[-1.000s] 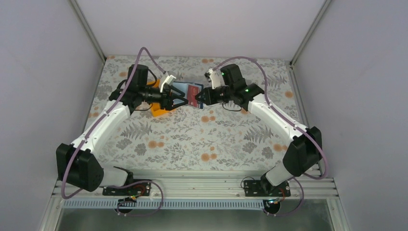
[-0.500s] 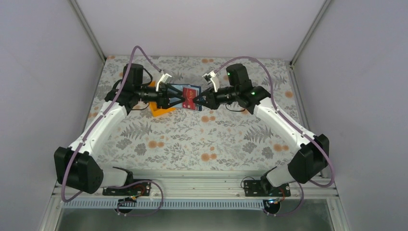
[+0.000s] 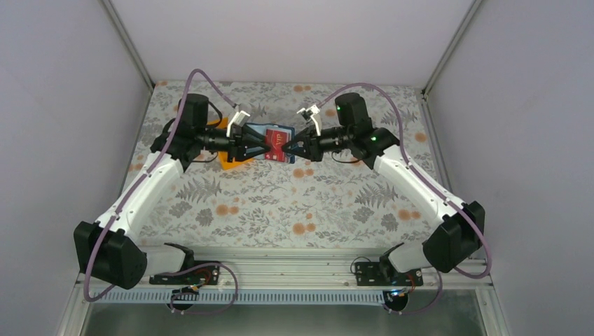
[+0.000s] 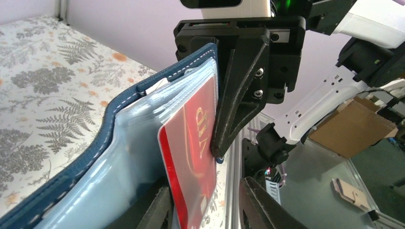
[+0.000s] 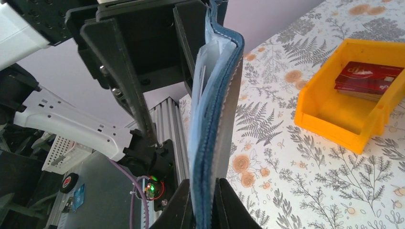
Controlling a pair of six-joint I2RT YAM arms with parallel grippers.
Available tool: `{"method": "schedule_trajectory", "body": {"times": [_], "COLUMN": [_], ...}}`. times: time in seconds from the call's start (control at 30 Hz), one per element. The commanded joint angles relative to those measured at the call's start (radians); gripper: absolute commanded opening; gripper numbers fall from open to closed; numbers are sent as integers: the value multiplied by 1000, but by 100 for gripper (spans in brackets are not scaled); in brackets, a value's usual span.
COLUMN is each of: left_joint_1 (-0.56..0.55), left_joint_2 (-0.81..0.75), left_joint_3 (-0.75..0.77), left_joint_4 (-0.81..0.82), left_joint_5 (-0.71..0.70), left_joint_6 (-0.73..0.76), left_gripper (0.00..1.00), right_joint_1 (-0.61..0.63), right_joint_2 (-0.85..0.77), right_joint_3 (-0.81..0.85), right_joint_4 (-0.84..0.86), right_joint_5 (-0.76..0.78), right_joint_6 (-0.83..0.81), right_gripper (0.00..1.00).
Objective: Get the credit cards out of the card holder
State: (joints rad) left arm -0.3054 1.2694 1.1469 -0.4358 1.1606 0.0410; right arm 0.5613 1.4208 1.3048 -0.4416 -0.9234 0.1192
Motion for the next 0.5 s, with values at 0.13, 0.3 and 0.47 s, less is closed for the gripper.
{"method": "schedule_trajectory", "body": {"times": [0.13, 0.3, 0.47], "left_joint_1": [-68, -66, -21], "left_joint_2": [12, -10, -26], "left_joint_3": [59, 59, 36], "left_joint_4": [-9, -43, -70], "left_joint_5": [158, 157, 124], "left_joint_6": [47, 76, 102], "left_gripper": [7, 2, 2], "right_joint_1": [16, 15, -7], "right_joint_2": [-36, -29, -57], "right_joint_3": [-26, -12, -38], "right_joint_4": [127, 106, 92], "right_joint_5": [-73, -78, -58], "right_joint_6": [0, -24, -57], "right_gripper": [4, 4, 15]}}
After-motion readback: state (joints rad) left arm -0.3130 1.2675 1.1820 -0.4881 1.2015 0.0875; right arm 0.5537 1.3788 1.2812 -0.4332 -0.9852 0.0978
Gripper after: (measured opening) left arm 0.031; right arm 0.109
